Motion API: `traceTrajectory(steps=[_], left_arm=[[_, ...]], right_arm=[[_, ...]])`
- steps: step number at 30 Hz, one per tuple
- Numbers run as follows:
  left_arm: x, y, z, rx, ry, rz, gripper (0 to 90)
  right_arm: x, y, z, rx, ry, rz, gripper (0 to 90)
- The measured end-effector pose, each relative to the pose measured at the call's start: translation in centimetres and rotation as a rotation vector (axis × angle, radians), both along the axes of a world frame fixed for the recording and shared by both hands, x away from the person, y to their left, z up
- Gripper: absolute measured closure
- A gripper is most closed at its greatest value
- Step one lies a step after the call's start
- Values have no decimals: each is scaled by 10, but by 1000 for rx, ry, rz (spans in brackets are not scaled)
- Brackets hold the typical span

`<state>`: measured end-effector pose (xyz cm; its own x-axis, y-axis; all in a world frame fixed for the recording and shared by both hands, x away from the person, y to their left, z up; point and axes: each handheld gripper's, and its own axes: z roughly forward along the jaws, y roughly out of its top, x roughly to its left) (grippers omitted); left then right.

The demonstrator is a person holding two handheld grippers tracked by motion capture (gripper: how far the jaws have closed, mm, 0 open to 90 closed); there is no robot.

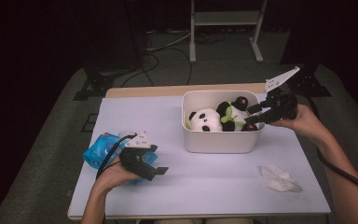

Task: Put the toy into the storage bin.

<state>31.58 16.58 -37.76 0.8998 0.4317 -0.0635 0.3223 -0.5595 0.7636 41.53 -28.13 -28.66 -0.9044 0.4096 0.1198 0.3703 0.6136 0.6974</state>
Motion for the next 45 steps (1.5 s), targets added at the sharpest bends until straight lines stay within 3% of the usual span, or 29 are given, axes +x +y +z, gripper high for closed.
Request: traceTrajectory(steps=[29,45], left_arm=[[-5,1,0,0,-5,9,87],[-6,1,0,-3,0,15,87]], right_arm=[[-28,-22,-9,32,-16,-35,400],[-41,-35,-28,76,-10,-57,387]])
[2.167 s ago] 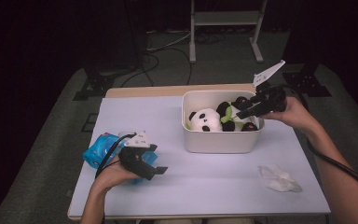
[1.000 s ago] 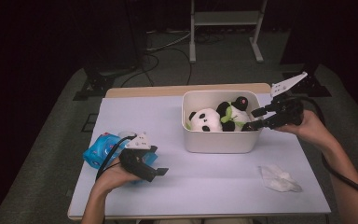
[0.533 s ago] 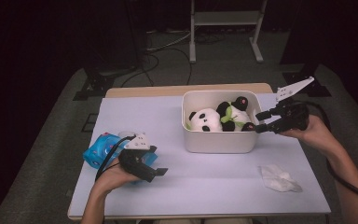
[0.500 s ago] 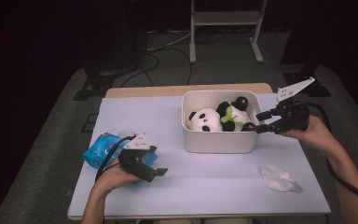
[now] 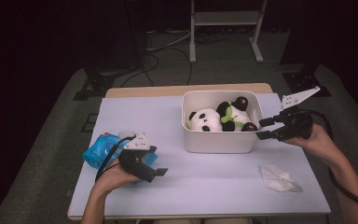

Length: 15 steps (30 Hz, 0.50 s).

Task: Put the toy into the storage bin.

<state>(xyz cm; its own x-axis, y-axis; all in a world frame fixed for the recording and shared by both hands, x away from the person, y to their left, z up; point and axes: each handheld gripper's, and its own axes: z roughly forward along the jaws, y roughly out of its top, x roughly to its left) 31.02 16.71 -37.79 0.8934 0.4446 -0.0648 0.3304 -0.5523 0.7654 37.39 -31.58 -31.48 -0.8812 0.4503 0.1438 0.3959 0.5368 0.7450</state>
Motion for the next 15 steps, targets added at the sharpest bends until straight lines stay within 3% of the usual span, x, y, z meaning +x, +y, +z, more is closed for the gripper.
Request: traceTrajectory(steps=[5,8,15], left_arm=[[0,0,0,-1,1,-1,87],[-1,0,0,2,0,-4,87],[-1,-2,0,6,2,-10,87]], right_arm=[[-8,-3,1,12,-20,-1,393],[-11,-5,0,-1,-13,-4,389],[-23,-17,-3,21,-16,-21,387]])
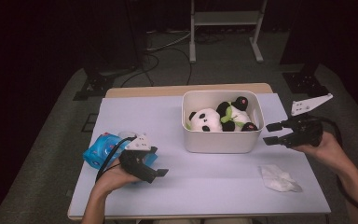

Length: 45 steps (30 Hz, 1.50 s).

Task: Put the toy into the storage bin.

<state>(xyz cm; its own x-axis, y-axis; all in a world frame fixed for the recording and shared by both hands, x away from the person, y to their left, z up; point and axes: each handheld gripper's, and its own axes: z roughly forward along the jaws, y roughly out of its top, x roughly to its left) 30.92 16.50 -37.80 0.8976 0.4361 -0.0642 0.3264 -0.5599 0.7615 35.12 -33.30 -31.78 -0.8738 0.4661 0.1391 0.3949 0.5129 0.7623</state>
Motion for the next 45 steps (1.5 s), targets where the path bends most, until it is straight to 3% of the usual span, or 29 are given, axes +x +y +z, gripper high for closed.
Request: traceTrajectory(steps=[20,45], left_arm=[[-1,-1,0,-1,-3,1,87],[-2,2,1,-5,-7,8,87]], right_arm=[[-24,-25,-33,21,33,-57,376],[-41,-31,-79,52,92,-92,367]])
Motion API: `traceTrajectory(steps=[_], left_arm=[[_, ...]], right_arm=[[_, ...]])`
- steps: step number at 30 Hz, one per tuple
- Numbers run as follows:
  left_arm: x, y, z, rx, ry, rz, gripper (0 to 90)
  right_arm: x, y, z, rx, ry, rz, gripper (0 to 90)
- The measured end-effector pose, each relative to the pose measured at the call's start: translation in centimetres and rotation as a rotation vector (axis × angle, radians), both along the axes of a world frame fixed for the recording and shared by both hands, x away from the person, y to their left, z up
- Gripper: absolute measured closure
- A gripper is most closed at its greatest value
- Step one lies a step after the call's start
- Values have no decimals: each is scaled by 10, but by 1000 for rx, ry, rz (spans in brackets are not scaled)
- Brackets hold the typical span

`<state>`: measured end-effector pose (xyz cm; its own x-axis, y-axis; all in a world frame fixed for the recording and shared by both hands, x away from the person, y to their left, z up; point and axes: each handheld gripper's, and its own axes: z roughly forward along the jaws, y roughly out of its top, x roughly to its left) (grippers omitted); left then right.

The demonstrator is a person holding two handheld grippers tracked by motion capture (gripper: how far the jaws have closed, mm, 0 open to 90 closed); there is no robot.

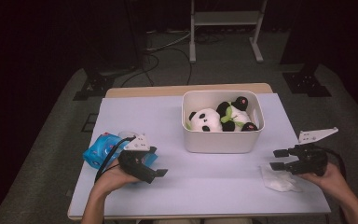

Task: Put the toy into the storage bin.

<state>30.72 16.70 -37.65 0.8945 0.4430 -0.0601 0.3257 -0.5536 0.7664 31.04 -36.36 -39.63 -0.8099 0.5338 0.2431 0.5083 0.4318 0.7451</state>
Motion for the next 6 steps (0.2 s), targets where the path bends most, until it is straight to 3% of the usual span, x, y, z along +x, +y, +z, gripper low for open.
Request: traceTrajectory(steps=[6], left_arm=[[0,-1,0,3,1,-3,87]], right_arm=[[-4,-3,-3,9,5,-9,362]])
